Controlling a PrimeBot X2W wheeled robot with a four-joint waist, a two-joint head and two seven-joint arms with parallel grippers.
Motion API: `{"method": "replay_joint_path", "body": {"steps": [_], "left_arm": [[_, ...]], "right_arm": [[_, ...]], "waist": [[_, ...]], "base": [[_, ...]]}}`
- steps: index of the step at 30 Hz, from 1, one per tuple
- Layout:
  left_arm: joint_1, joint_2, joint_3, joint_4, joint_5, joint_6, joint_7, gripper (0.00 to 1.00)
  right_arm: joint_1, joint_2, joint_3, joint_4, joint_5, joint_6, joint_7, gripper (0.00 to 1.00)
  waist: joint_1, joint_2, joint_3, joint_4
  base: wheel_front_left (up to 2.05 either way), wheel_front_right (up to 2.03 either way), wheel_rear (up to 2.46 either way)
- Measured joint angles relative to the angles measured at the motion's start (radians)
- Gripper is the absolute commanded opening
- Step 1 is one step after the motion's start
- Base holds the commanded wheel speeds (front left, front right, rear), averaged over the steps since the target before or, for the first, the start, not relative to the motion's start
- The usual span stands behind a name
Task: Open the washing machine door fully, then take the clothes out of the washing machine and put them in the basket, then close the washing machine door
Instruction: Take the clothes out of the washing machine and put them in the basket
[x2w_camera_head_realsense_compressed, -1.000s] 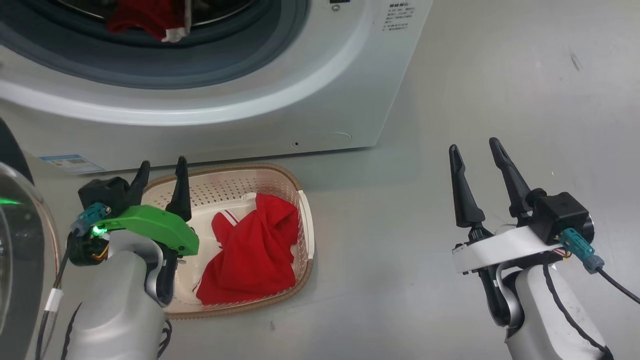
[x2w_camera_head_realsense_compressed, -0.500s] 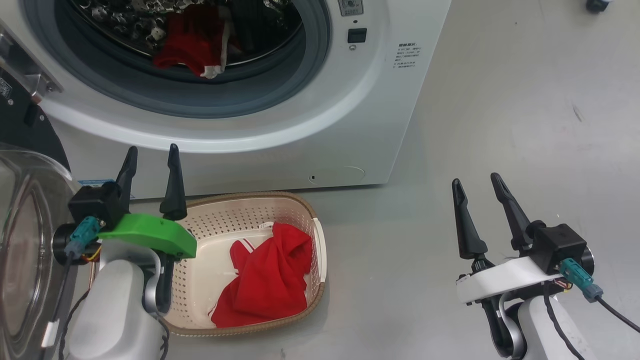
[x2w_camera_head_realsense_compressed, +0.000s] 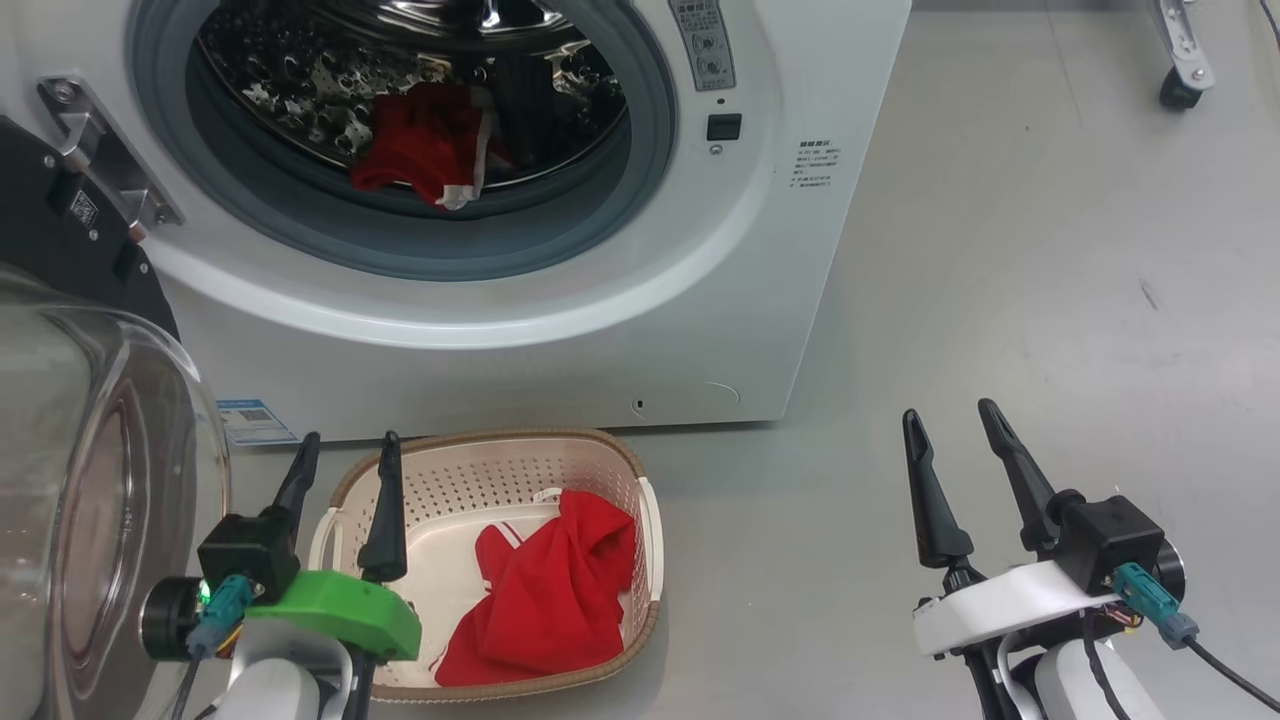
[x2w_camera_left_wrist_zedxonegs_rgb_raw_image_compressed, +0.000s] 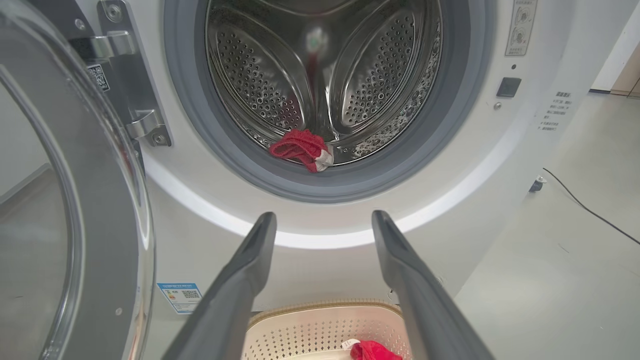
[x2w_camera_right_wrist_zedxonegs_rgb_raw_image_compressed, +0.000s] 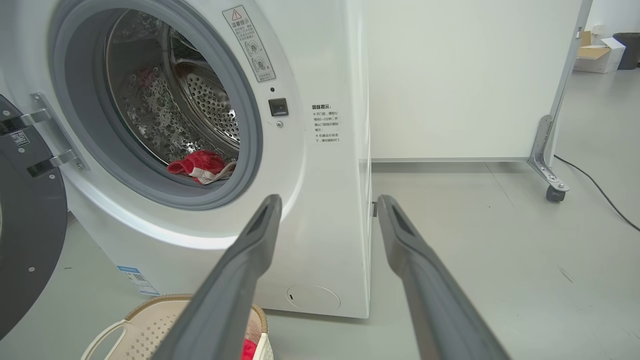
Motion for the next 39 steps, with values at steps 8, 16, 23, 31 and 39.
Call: {"method": "replay_joint_path", "body": {"steps": [8,16,23,31,39], "left_arm": [[0.093,0.002,-0.014,-0.055,0.022,0.021,0.0,1.0],[0.137,0.005,-0.001,-0.113,0.022,0.055,0.0,1.0],[0.184,0.005,0.003,-0.158,0.024,0.078,0.0,1.0],[0.211,0.006,0.003,-0.194,0.024,0.086,0.0,1.0],[0.229,0.007,0.002,-0.226,0.024,0.094,0.006,1.0]], "right_arm": [[0.051,0.002,0.008,-0.003,-0.001,-0.006,0.0,1.0],[0.065,0.003,0.012,-0.014,-0.001,-0.009,0.0,1.0],[0.084,0.003,0.011,-0.02,-0.001,-0.026,0.0,1.0],[0.087,0.003,0.01,-0.025,-0.001,-0.026,0.0,1.0],[0.09,0.004,0.018,-0.026,-0.001,-0.027,0.0,1.0]], "waist": [[0.0,0.0,-0.044,0.009],[0.0,0.0,-0.053,0.014],[0.0,0.0,-0.06,0.017],[0.0,0.0,-0.062,0.017],[0.0,0.0,-0.061,0.017]], "base": [[0.0,0.0,0.0],[0.0,0.0,0.0],[0.0,0.0,0.0],[0.0,0.0,0.0],[0.0,0.0,0.0]]}}
